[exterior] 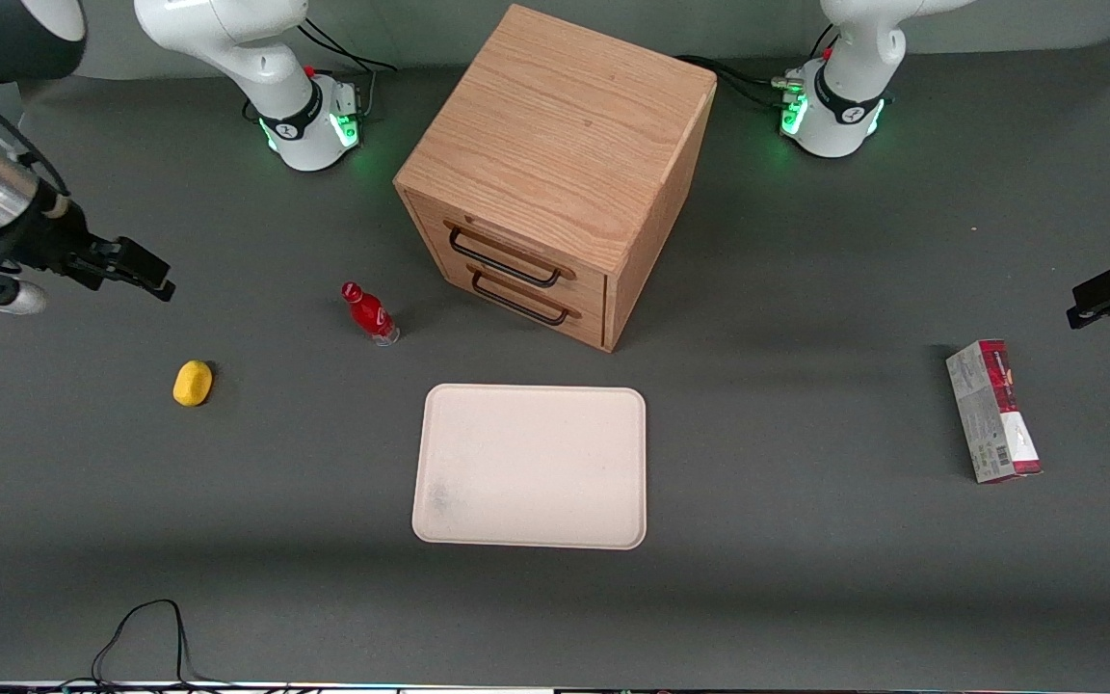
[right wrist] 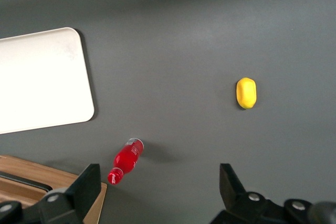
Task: Place coke bottle on tray
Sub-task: 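Move the right gripper down to the red bottle beside the cabinet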
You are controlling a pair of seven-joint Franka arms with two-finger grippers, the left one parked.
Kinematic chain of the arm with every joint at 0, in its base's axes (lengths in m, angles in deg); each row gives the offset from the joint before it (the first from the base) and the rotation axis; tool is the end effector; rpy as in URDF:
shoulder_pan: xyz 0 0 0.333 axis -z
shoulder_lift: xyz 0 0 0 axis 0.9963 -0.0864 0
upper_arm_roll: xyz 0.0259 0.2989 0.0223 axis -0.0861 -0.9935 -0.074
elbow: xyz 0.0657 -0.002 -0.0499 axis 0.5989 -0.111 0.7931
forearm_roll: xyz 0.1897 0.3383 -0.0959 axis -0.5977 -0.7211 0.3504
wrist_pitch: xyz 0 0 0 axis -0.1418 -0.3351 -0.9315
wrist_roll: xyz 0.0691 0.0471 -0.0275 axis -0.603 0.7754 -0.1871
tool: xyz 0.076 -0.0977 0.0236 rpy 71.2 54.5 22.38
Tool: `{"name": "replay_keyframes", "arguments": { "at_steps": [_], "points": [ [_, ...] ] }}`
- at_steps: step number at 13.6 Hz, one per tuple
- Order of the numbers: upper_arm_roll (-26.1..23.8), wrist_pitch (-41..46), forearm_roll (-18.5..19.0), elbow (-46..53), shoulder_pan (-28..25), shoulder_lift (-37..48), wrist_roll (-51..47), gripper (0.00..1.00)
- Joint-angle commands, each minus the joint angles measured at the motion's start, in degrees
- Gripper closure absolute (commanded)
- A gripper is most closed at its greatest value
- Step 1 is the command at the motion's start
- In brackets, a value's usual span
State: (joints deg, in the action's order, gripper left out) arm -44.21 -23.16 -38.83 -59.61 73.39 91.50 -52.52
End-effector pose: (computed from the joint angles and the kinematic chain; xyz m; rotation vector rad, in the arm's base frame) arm 0.5409 0.0285 0.5583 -3.0931 0.3235 -0.0417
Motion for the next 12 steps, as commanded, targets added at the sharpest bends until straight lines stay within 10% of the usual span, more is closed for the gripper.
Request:
{"name": "replay_keyframes", "arguments": {
  "at_steps": [1,6,12],
  "points": [
    [0.0,1.5,-1.5,2.3,-0.6,-1.7,2.5,0.00],
    [-5.0,2.1,-1.8,-3.7,-0.9,-2.3,1.6,0.00],
    [-15.4,-29.0,-4.2,-31.3,-2.1,0.9,-6.6,0.00]
  ]
}}
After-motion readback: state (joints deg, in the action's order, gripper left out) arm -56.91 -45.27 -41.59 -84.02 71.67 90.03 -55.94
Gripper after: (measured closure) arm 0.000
